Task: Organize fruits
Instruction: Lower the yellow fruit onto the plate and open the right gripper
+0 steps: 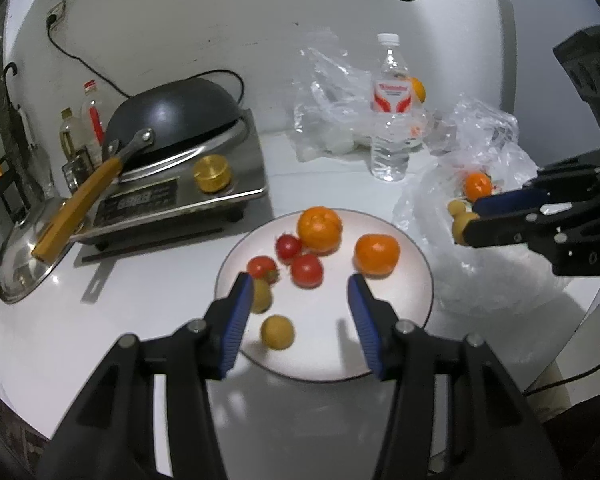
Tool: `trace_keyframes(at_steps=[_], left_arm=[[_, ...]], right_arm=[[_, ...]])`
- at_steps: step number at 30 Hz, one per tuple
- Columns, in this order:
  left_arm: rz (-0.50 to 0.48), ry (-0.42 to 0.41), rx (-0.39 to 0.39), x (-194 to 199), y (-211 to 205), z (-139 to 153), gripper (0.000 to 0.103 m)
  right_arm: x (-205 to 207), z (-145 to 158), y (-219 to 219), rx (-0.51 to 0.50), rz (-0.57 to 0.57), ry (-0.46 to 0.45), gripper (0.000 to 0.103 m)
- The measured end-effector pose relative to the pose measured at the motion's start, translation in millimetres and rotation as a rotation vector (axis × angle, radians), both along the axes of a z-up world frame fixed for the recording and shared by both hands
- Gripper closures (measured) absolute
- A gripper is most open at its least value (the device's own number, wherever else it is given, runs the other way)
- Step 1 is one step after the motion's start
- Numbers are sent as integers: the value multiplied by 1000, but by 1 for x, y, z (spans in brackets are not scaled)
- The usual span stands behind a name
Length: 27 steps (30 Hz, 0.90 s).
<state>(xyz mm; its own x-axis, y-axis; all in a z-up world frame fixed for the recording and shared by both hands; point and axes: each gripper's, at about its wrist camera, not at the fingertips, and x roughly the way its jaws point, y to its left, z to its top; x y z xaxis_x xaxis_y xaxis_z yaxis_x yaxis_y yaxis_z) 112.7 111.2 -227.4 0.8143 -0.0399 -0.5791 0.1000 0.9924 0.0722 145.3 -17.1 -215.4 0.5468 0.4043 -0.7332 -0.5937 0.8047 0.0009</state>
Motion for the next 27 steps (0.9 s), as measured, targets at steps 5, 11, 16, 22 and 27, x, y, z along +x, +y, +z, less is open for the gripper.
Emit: trace_keyframes(at_steps=[5, 11, 16, 22, 27], left_arm=[[15, 1, -15, -6, 15, -3, 53], [31, 3, -32, -11, 29, -7, 53], [49, 5, -49, -12, 41, -10, 53], [72, 7, -70, -15, 57, -14, 53], [84, 14, -75, -15, 68, -17, 53]], right_arm=[[-2, -3, 20, -13, 24, 6, 75], [-1, -7, 40, -25, 51, 18, 75], [3, -15, 59, -33, 71, 32, 75], [11, -25, 83, -18, 95, 57, 75], [23, -33, 98, 4, 96, 85, 75]])
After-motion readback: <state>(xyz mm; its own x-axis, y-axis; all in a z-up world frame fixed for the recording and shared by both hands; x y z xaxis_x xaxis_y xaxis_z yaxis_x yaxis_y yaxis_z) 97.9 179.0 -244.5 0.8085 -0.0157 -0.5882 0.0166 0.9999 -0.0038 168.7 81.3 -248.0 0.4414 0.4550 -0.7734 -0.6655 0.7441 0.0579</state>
